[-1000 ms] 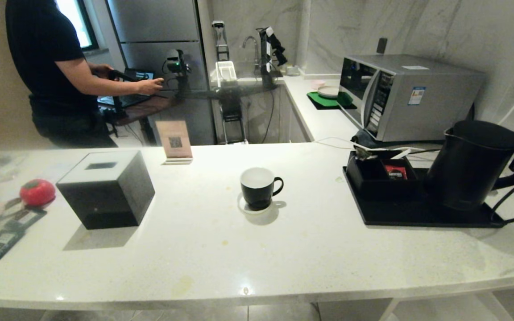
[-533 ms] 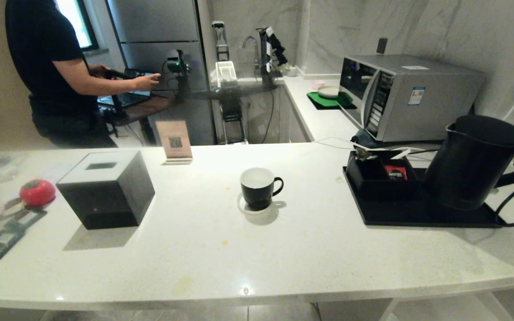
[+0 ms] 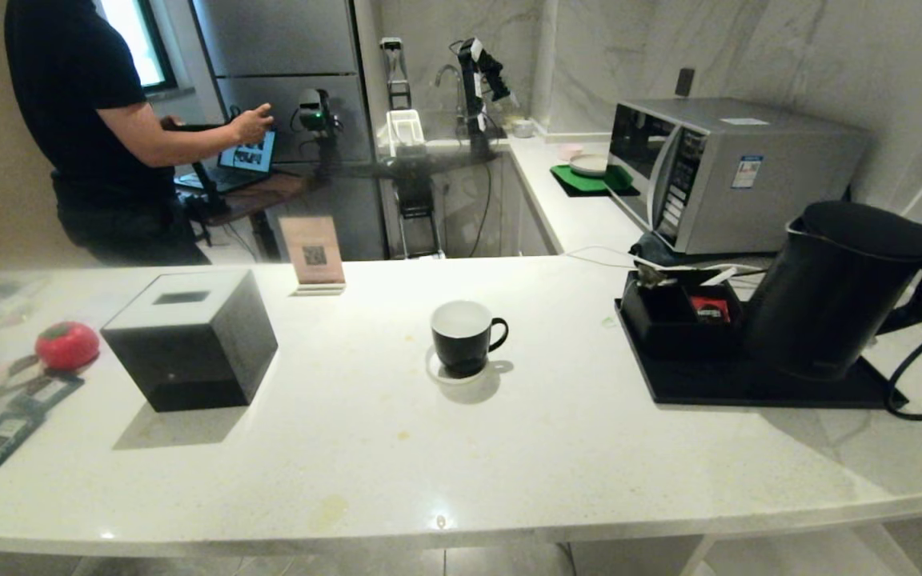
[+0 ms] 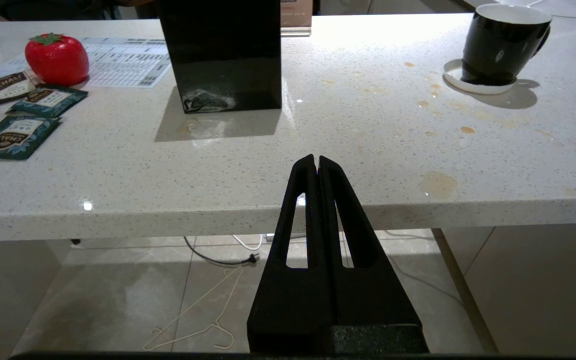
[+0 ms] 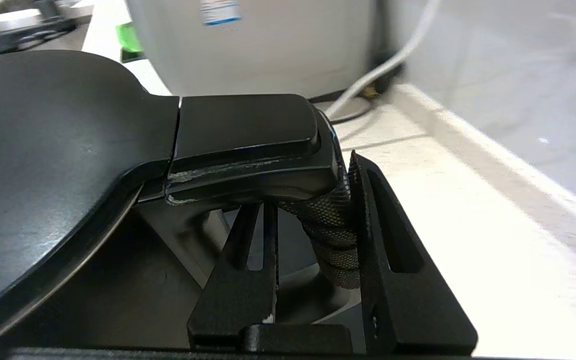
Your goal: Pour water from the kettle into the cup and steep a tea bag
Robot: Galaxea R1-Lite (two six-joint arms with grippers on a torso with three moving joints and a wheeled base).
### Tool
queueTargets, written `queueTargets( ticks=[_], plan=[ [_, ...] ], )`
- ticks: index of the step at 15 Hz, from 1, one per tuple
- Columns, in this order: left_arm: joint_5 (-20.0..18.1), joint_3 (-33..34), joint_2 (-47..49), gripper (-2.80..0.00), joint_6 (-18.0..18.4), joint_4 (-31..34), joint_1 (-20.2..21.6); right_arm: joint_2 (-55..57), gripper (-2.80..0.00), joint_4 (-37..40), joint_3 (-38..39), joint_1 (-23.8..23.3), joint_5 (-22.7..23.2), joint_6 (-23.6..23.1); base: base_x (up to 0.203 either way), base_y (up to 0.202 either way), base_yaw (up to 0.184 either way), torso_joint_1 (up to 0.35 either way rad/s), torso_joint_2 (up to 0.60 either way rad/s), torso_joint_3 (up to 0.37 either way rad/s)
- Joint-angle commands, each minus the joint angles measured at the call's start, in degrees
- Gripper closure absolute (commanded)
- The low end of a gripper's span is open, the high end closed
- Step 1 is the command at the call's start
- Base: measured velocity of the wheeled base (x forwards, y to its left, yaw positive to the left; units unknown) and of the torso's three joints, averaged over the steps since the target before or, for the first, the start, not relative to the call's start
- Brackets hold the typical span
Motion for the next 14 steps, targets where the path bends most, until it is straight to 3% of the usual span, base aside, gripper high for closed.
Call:
queueTargets(
  ticks=[1,9,14],
  plan=[
    [0.0,0.0,0.1,0.00,-0.1,-0.1,0.0,-2.4,0.00,-0.3,1.1,2.3,0.1,0.2,0.000,0.000,0.000,0.000,0.00,0.000],
    [0.0,0.0,0.1,0.00,-0.1,-0.1,0.0,-5.8,0.00,-0.4,4.2,10.7,-0.1,-0.2,0.000,0.000,0.000,0.000,0.00,0.000],
    [0.0,0.0,0.1,0.00,-0.1,0.0,0.0,-6.0,0.00,-0.6,5.8,13.5,-0.2,-0.3,0.000,0.000,0.000,0.000,0.00,0.000]
  ],
)
